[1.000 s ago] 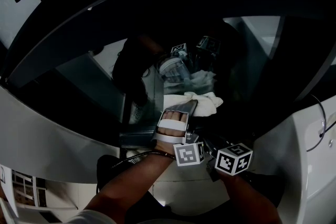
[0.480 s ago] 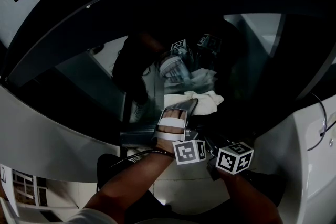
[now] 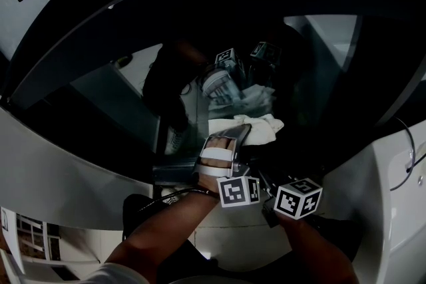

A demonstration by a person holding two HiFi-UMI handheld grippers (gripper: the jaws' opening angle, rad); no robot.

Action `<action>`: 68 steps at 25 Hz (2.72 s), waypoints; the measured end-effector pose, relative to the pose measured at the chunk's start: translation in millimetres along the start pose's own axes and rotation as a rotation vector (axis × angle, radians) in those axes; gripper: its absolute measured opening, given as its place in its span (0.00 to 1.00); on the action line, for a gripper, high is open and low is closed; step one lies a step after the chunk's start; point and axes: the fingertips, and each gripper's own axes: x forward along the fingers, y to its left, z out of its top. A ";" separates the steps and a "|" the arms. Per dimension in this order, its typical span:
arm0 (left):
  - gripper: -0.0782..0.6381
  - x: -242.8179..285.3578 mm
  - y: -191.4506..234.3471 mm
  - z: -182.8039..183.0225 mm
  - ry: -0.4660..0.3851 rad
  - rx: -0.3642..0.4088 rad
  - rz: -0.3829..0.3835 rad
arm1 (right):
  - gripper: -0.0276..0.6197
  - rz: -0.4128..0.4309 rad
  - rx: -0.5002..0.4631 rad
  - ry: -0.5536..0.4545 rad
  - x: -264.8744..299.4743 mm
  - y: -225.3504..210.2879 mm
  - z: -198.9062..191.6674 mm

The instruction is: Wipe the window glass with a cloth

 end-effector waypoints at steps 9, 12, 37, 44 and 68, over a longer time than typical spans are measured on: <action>0.28 -32.2 -2.6 -14.4 -0.007 -0.337 -0.070 | 0.04 0.007 0.003 0.019 5.5 3.0 -4.2; 0.28 -56.5 17.4 -40.7 -0.011 -0.626 -0.040 | 0.04 0.009 -0.002 0.040 7.8 8.7 -9.5; 0.28 -169.4 119.5 -288.8 0.148 -1.566 0.722 | 0.04 0.056 -0.013 0.082 32.2 39.2 -24.4; 0.28 -153.1 118.9 -283.6 0.125 -1.539 0.726 | 0.04 0.061 -0.016 0.095 38.5 40.3 -30.2; 0.27 -120.6 110.6 -245.3 0.151 -1.336 0.661 | 0.04 0.057 0.043 0.072 42.2 43.5 -21.8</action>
